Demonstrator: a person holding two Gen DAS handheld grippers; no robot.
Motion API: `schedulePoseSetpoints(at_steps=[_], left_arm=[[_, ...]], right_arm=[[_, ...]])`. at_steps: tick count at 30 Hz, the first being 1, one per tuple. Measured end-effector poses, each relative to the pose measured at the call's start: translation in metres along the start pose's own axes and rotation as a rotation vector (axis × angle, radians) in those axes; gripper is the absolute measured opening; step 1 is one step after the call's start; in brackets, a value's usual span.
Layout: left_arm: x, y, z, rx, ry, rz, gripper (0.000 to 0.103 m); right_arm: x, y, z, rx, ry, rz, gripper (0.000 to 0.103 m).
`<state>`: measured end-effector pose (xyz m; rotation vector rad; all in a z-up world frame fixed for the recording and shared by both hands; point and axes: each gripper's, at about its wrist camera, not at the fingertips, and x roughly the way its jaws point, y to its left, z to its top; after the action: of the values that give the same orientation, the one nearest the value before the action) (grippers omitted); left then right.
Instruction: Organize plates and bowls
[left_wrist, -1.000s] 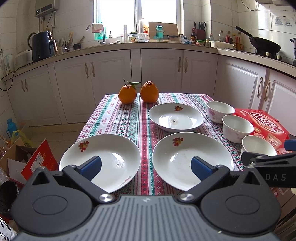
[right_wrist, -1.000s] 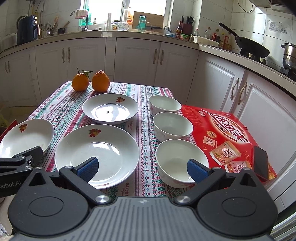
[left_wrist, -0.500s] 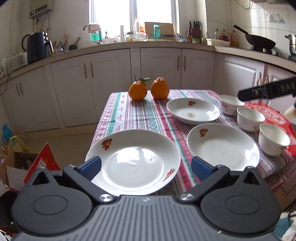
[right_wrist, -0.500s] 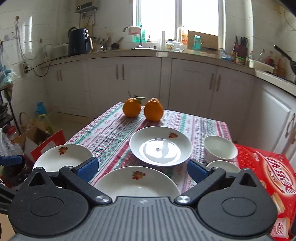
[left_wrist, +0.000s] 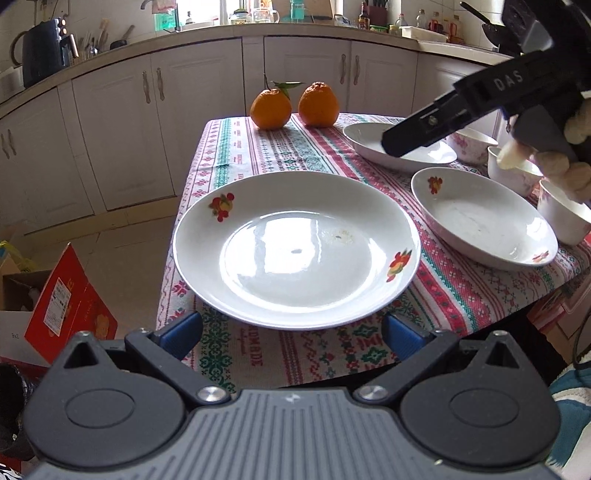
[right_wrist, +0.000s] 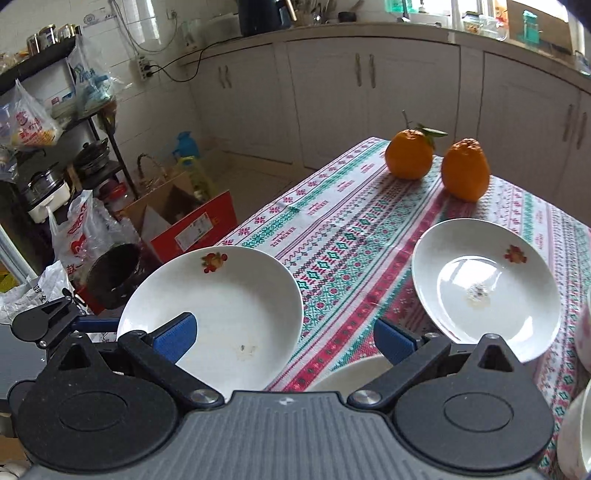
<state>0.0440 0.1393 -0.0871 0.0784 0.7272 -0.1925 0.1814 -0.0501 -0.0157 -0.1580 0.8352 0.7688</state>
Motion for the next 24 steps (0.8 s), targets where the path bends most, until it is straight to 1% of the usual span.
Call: schedulePoseSetpoints(at_steps=[6,8,10,11,12,16,24], left_arm=[[0.010,0.009,0.002,0.017,0.006,-0.045,0.102],[0.011,0.012,0.002,0.016,0.007,-0.070,0.102],[0.012,0.014,0.002,0.025,0.002,-0.090,0.102],[0.012,0.015,0.002,0.030,0.002,-0.095,0.102],[0.012,0.015,0.002,0.037,0.001,-0.099,0.102],[0.010,0.015,0.001,0.068,-0.007,-0.110,0.102],[0.012,0.019,0.004,0.078,0.002,-0.126,0.102]], right_arm=[[0.057,-0.011,0.022,-0.006,0.097,0.095,0.103],[0.071,-0.013,0.027,-0.010,0.120,0.122,0.099],[0.082,-0.013,0.030,-0.019,0.141,0.145,0.091],[0.088,-0.013,0.031,-0.020,0.154,0.155,0.088],[0.092,-0.012,0.032,-0.021,0.166,0.162,0.083],[0.101,-0.009,0.034,-0.040,0.191,0.200,0.073],[0.106,-0.010,0.035,-0.037,0.203,0.228,0.072]])
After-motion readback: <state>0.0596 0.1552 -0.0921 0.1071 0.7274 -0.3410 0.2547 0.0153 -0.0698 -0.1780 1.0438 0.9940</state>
